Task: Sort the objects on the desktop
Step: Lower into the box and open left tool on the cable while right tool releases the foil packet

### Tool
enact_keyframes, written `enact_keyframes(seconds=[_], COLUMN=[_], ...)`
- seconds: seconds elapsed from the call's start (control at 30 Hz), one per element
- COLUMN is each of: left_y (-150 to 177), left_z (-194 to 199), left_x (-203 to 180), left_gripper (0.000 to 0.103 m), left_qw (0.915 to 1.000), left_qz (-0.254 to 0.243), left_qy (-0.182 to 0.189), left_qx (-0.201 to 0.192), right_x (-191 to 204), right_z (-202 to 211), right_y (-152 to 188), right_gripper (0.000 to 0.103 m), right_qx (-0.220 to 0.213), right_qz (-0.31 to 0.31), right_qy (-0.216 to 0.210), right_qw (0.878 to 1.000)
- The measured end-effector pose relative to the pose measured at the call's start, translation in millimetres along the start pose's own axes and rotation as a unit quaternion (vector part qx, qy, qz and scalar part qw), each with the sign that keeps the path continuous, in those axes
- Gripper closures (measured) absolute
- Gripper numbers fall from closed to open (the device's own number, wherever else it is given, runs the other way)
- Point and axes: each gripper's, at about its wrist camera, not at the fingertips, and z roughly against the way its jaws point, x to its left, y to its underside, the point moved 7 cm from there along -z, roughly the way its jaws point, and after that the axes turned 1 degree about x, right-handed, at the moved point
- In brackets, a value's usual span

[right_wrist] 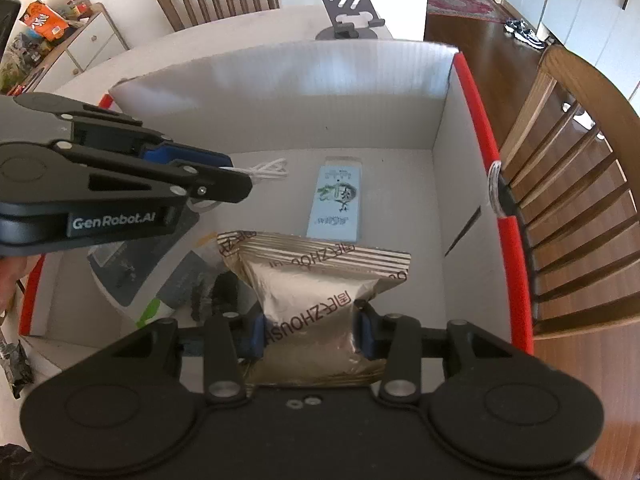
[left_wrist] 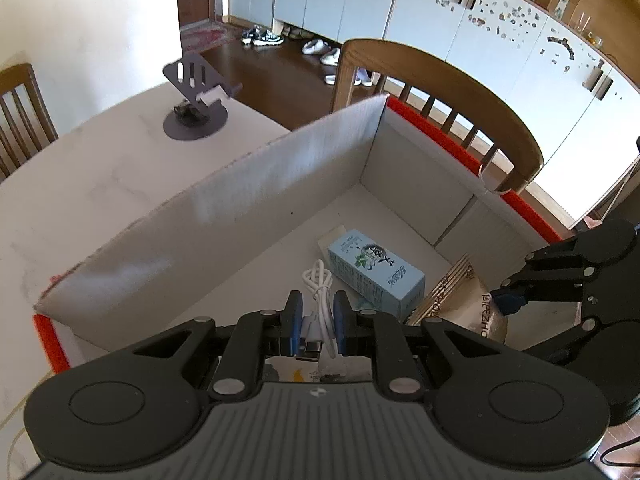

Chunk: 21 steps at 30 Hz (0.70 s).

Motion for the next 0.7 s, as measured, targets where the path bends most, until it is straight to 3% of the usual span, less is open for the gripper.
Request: enact_keyframes(seconds=[0.7], left_y=[14.1], left_z=[-38.3], left_x=[-3.7], left_gripper=[0.088], left_qw=[0.9974], left_qz=[0.02], left_qy=[0.025], left_qx=[0.064], right_x=[-2.8], right_z=[-13.5], right_y=[-0.2], right_gripper=[0.061], right_qx=[0.007], right_qz=[-0.007], right_qy=[-0.008], right_qw=[1.0])
